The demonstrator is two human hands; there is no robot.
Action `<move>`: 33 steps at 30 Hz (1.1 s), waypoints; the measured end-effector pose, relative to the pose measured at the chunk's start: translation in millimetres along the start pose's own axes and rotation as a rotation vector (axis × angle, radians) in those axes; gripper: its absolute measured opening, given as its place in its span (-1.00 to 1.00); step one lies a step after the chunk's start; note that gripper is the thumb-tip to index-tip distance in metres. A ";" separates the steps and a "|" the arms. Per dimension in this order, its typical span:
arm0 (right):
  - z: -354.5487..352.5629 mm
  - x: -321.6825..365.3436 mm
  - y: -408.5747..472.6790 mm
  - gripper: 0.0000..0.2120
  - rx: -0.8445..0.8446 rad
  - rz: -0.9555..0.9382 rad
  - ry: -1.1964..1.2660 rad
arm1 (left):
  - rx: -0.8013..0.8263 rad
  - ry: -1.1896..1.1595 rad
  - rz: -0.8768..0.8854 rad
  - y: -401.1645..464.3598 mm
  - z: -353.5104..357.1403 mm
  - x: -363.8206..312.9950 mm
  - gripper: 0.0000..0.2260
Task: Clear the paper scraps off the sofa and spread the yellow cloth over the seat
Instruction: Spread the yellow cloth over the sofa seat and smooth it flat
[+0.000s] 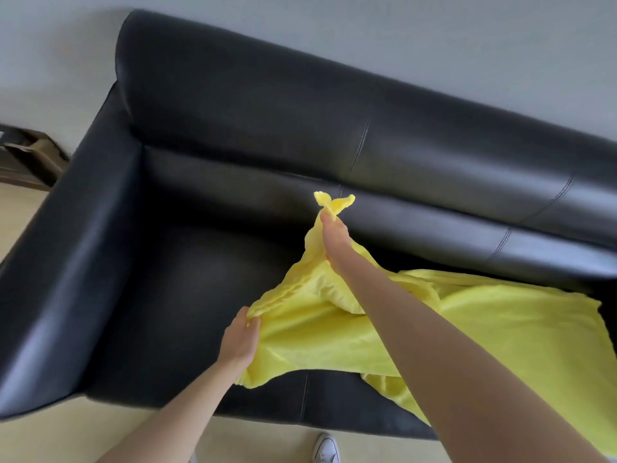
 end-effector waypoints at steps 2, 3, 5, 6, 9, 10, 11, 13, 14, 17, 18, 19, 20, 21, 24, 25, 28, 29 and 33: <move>38.1 7.0 -7.2 -0.51 0.006 -0.012 -0.023 | -0.010 0.028 0.021 6.0 -39.6 10.3 -0.82; 56.6 9.7 -10.0 -0.51 0.010 -0.010 -0.027 | -0.024 0.045 0.034 8.9 -60.3 14.8 -0.84; 99.7 16.4 -18.1 -0.51 0.029 0.004 -0.039 | -0.065 0.096 0.047 15.2 -107.6 25.2 -0.86; 125.3 22.1 -22.5 -0.52 0.049 0.006 -0.047 | -0.090 0.127 0.047 20.4 -134.5 32.8 -0.85; 184.4 31.2 -27.4 -0.70 0.116 -0.005 -0.062 | -0.168 0.267 0.011 29.2 -192.9 51.6 -0.82; 202.9 33.4 -28.2 -0.74 0.137 -0.007 -0.074 | -0.203 0.344 0.002 31.2 -209.2 55.7 -0.82; 221.0 34.9 -28.3 -0.74 0.157 -0.009 -0.090 | -0.237 0.431 -0.001 32.2 -222.9 59.1 -0.84; 256.3 36.0 -24.7 -0.69 0.192 -0.013 -0.131 | -0.288 0.591 0.003 35.0 -241.4 63.9 -0.85; 271.1 35.0 -22.6 -0.66 0.207 -0.009 -0.139 | -0.282 0.672 -0.007 37.2 -245.3 65.7 -0.80; 308.7 28.0 -16.8 -0.61 0.242 0.003 -0.128 | -0.249 0.973 0.025 45.9 -248.2 66.0 -0.60; 320.4 25.0 -15.1 -0.58 0.258 0.008 -0.122 | -0.219 1.060 0.094 49.5 -244.2 62.8 -0.51; 330.5 22.0 -14.2 -0.54 0.276 0.016 -0.115 | -0.228 1.109 0.213 50.1 -240.9 54.8 -0.43; 338.0 19.9 -14.4 -0.50 0.299 0.022 -0.111 | -0.254 1.143 0.342 47.0 -236.4 46.7 -0.39; 345.6 17.2 -14.5 -0.47 0.321 0.033 -0.110 | -0.279 1.181 0.414 46.4 -232.6 45.8 -0.36; 362.6 10.6 -15.4 -0.40 0.428 0.046 -0.141 | -0.138 1.381 0.328 58.0 -215.4 67.3 -0.09; 369.0 8.4 -17.3 -0.35 0.490 0.039 -0.160 | -0.098 1.424 0.276 66.2 -212.5 76.7 -0.07; 375.3 0.0 -20.0 -0.25 0.600 0.012 -0.284 | -0.064 1.596 0.316 80.5 -193.4 87.8 -0.18; 372.4 -5.6 -18.5 -0.26 0.596 0.002 -0.332 | -0.039 1.683 0.350 81.7 -186.1 86.3 -0.20; 338.3 -39.9 -3.1 -0.44 0.495 0.036 -0.409 | 0.008 1.937 0.362 86.2 -169.1 88.1 -0.30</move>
Point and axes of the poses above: each hand's wrist, its own y-axis towards the middle knuckle, its own z-axis out of the palm, x = y × z, the point moved 10 cm from there along y, towards the middle knuckle, and after that the axes turned 1 degree about -y, right-handed, at the moved point
